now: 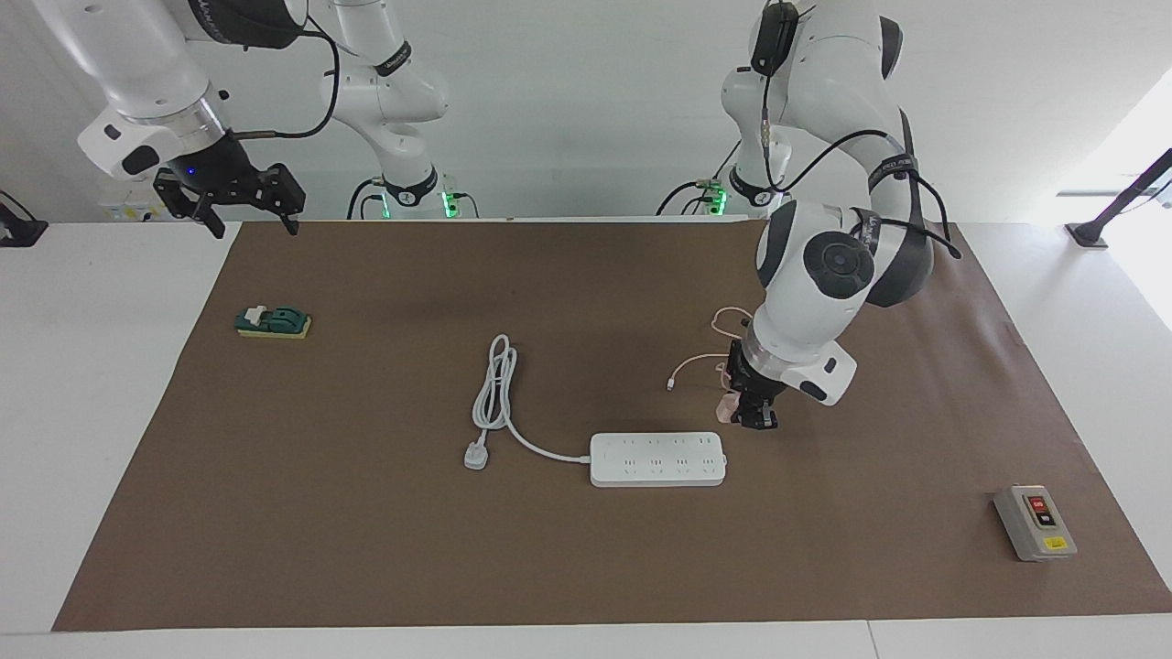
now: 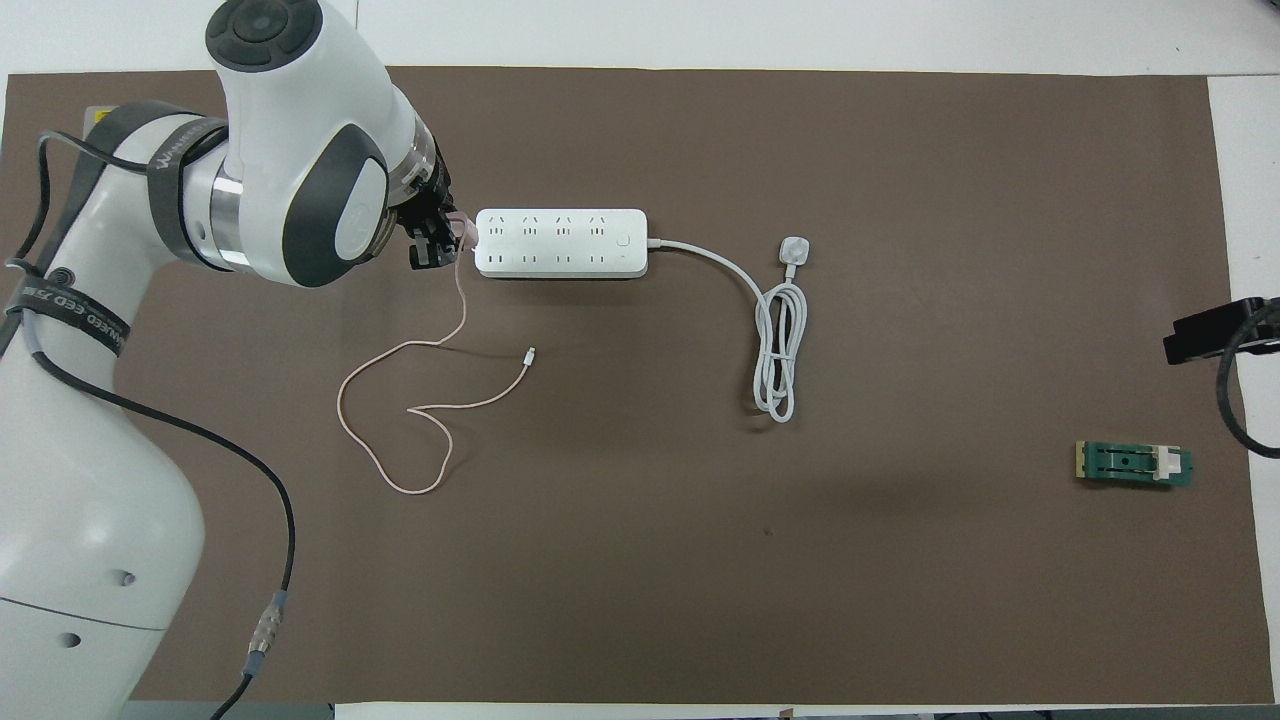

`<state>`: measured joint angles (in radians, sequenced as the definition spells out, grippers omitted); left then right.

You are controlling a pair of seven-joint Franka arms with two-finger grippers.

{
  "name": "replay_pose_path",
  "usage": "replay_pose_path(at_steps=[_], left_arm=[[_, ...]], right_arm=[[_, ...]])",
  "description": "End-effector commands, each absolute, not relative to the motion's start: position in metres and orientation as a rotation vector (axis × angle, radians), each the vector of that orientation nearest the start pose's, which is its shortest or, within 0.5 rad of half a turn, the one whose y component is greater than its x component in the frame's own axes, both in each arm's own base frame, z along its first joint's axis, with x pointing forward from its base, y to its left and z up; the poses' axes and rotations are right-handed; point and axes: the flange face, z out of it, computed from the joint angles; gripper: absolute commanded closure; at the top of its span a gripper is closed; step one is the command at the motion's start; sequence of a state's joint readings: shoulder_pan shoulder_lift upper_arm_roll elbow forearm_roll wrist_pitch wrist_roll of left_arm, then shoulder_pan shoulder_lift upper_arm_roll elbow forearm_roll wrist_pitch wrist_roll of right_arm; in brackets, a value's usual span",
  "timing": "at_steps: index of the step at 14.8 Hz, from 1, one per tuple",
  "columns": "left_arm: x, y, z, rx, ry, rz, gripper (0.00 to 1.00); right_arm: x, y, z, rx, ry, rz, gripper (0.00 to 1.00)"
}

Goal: Plug charger into power strip

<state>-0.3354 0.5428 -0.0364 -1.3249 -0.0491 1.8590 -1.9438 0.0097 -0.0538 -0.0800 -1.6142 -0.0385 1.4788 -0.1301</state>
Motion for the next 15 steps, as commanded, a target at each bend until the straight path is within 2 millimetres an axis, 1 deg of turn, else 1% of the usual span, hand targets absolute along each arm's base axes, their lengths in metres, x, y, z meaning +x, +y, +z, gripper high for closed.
replay_pose_path(at_steps=[1, 2, 5, 8, 10, 15], left_arm=[[0.662, -0.261, 0.408, 2.164, 2.244, -0.038, 1.0], [0.662, -0.261, 0.404, 2.171, 2.246, -0.015, 1.0], [0.655, -0.272, 0.384, 2.175, 2.227, 0.003, 1.0], [0.655, -0.275, 0.38, 2.176, 2.225, 0.057, 1.0], [0.653, -0.275, 0.369, 2.163, 2.231, 0.073, 1.0], [0.652, -0.275, 0.366, 2.171, 2.228, 0.089, 1.0]], right_arm=[[0.517, -0.046, 0.626, -3.179, -0.115, 0.145, 0.0], [0.517, -0.045, 0.626, -3.179, -0.118, 0.145, 0.0], [0.517, -0.045, 0.626, -3.179, -0.118, 0.145, 0.0], [0.517, -0.045, 0.626, -3.179, -0.118, 0.145, 0.0], [0.517, -0.045, 0.626, -3.179, -0.118, 0.145, 0.0], [0.517, -0.045, 0.626, -3.179, -0.118, 0.145, 0.0]])
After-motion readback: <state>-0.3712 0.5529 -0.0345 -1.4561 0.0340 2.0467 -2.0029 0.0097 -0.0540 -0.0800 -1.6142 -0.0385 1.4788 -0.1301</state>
